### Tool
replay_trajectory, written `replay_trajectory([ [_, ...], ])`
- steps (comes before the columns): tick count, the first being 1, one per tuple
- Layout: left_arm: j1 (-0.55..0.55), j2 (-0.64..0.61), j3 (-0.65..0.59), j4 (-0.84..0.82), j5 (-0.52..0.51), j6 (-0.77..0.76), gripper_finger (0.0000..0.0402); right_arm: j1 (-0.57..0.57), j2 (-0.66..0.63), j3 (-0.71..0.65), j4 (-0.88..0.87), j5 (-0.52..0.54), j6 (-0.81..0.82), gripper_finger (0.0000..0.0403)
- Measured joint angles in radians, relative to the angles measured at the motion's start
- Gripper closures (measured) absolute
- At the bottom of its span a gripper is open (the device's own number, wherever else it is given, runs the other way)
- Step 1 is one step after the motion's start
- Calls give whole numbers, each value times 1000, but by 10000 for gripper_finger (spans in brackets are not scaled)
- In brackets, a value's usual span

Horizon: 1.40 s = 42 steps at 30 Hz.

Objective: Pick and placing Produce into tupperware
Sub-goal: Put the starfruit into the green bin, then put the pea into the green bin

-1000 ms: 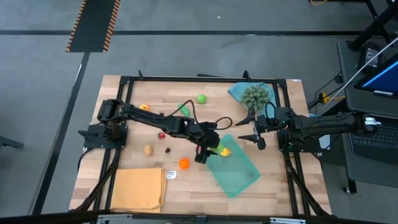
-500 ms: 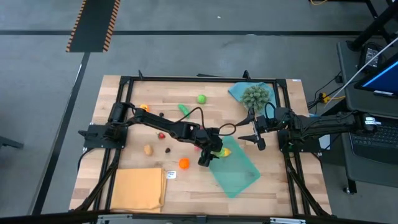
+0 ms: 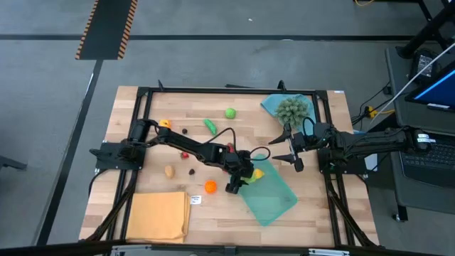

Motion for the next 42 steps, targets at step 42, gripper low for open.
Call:
replay_trajectory([
  [42, 32, -683, -423, 122, -13, 54, 141, 1, 3, 0, 6, 0, 74, 127],
])
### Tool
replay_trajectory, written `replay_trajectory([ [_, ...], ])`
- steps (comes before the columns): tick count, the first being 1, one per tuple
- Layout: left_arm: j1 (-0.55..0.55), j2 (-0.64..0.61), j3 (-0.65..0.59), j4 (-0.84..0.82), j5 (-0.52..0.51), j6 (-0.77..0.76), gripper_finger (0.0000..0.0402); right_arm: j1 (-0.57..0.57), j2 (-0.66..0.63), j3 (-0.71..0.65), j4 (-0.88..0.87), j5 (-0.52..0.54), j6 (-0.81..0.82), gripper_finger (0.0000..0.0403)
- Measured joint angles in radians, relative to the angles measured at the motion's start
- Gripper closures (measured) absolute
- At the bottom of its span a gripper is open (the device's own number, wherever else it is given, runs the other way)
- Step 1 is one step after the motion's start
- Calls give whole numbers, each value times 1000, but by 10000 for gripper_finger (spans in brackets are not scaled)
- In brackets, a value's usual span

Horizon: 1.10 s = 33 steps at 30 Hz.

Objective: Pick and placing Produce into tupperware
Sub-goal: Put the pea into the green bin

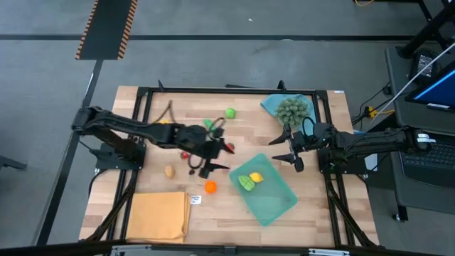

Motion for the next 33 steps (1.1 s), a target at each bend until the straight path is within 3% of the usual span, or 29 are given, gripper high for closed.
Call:
replay_trajectory([
  [9, 0, -244, -284, 133, -79, -64, 141, 0, 0, 0, 2, 1, -26, 127],
  [17, 47, -405, -480, 216, -182, -102, 141, -2, 0, 0, 8, 104, -27, 127],
  [27, 196, -465, -635, 370, -181, -88, 141, -5, 0, 0, 92, 235, -56, 127],
  [33, 284, -465, -692, 439, -70, -96, 141, -6, 0, 0, 108, 237, -56, 127],
])
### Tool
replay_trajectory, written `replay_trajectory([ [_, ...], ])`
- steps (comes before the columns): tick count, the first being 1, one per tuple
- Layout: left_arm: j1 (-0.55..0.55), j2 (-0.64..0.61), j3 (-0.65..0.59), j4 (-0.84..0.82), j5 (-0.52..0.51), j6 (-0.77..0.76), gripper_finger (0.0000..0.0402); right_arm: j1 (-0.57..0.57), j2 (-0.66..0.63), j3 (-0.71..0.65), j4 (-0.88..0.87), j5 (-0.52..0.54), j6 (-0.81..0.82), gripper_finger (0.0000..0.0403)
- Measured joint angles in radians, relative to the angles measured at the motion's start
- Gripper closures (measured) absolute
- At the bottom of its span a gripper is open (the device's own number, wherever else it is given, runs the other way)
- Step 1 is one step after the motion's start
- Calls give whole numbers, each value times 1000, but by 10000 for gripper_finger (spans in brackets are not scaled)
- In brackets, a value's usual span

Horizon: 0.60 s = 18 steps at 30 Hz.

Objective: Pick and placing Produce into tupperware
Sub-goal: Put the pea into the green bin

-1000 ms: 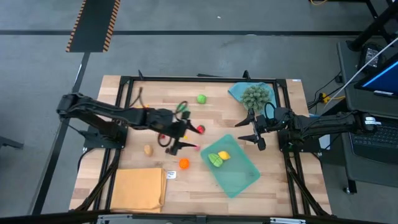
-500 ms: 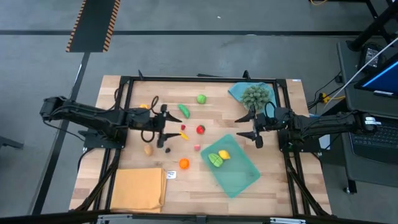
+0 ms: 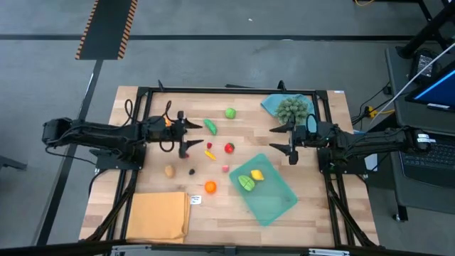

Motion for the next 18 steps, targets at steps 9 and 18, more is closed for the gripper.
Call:
replay_trajectory([
  [9, 42, 0, 0, 4, -11, 23, 141, 0, 0, 0, -1, 0, 8, 127],
  [18, 41, 0, 0, 4, -11, 8, 141, 0, 0, 0, -3, 0, 30, 127],
])
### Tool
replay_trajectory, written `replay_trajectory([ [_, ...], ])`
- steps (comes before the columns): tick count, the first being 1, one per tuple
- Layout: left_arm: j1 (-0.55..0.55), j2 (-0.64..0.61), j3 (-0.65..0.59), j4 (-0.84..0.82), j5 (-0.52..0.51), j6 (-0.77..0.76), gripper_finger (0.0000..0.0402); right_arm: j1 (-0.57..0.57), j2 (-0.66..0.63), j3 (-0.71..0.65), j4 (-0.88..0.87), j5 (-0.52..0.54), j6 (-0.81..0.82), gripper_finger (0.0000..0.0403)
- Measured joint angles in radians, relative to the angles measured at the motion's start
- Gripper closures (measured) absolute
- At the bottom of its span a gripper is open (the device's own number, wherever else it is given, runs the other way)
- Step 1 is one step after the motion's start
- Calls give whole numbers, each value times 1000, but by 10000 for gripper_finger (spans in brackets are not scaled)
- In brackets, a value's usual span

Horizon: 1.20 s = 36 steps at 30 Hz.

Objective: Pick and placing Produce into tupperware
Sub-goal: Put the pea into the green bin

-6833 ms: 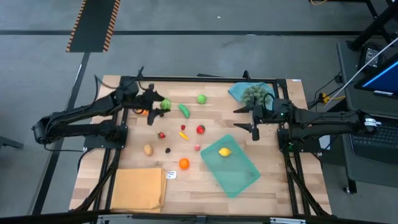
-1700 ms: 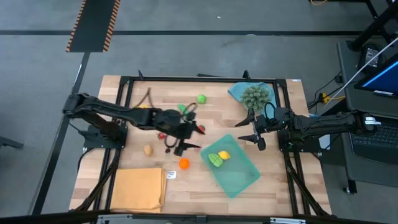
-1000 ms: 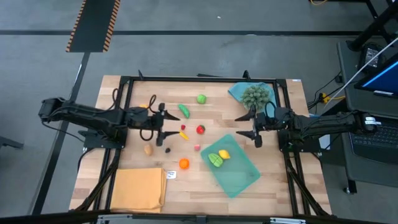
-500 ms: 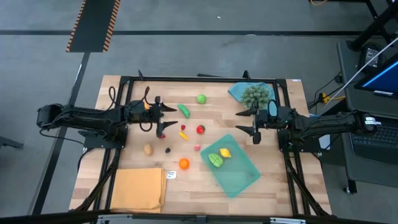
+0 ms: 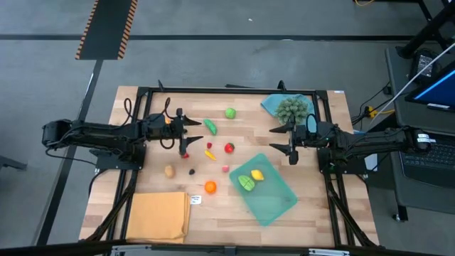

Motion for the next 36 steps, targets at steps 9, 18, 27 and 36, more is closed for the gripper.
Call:
replay_trajectory([
  [9, 6, 11, 42, -13, 0, 59, 141, 0, 0, 0, -2, 0, -24, 127],
  [18, 128, 102, 220, -243, -3, 116, 141, -1, 0, 0, -1, 1, -54, 127],
  [27, 216, 252, 409, -531, -3, 164, 141, -2, 0, 0, -7, 2, -107, 127],
  [36, 230, 467, 630, -806, -16, 292, 141, -2, 0, 0, -27, 2, -108, 127],
])
